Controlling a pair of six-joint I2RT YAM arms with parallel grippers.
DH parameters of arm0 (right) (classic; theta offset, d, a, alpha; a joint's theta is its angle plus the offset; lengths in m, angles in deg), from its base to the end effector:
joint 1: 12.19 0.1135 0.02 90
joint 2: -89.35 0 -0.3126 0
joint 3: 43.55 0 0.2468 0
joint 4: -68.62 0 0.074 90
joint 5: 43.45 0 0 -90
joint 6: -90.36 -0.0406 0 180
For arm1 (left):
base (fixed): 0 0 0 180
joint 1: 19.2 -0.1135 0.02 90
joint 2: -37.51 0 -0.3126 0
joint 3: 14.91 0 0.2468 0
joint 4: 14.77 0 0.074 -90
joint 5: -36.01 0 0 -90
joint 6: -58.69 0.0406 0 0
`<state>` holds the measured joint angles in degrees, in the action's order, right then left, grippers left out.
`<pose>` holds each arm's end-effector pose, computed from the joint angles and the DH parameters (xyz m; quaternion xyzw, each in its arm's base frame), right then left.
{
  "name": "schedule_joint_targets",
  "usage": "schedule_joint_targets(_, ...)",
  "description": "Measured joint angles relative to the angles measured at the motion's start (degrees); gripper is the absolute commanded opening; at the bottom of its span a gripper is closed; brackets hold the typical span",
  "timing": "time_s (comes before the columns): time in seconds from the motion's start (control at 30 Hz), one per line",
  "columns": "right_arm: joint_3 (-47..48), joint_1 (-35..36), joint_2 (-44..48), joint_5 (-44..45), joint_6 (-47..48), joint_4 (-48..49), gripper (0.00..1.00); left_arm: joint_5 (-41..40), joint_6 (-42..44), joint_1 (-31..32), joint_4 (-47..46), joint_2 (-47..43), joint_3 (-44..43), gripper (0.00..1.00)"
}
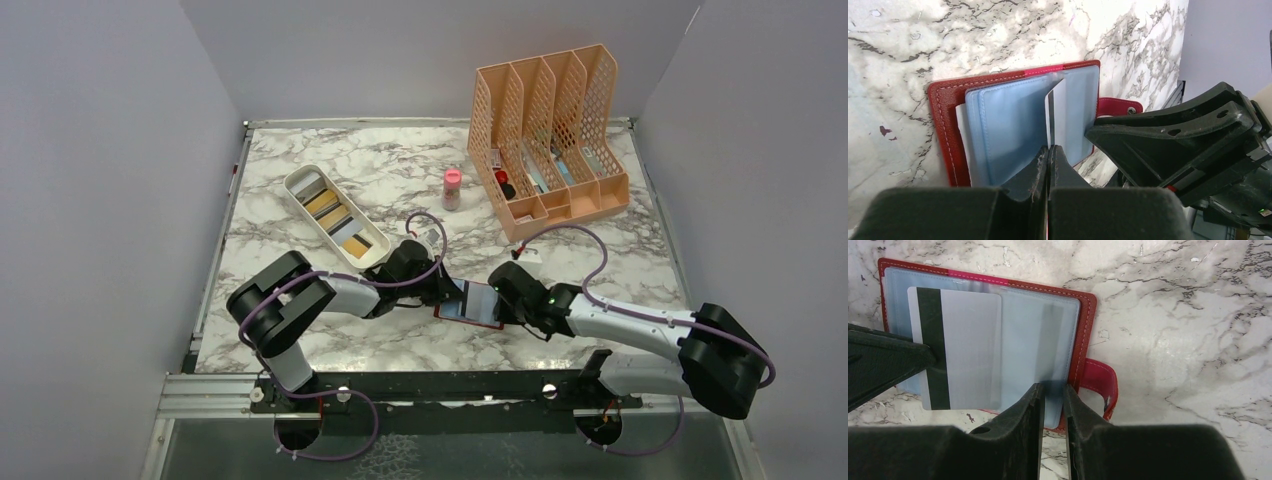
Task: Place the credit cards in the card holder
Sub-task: Insert the credit card into the card holder.
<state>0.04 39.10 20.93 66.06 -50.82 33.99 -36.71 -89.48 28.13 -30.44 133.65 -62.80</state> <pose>0.1269 0.1367 0.2039 0.0437 0.9508 0.1000 0.2900 0.2031 -0.2382 0.1795 -0.0101 0.8700 -0.4578 0.1826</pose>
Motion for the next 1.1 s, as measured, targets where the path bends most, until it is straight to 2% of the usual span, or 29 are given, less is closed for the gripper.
schedule_joint_targets(0.3,0.0,0.0,1.0,0.6,0.0,-2.1,0.26,1.2,0.0,0.0,-0.9,3.0,-0.5,0.00)
schedule_joint_targets(0.87,0.3,0.0,0.7,0.8,0.0,-2.7,0.26,1.5,0.7,1.2,-0.2,3.8,-2.2,0.21)
schedule_joint_targets(1.1,0.6,0.0,3.6,0.9,0.3,-3.1,0.27,1.5,1.5,1.9,0.4,3.9,-3.2,0.28)
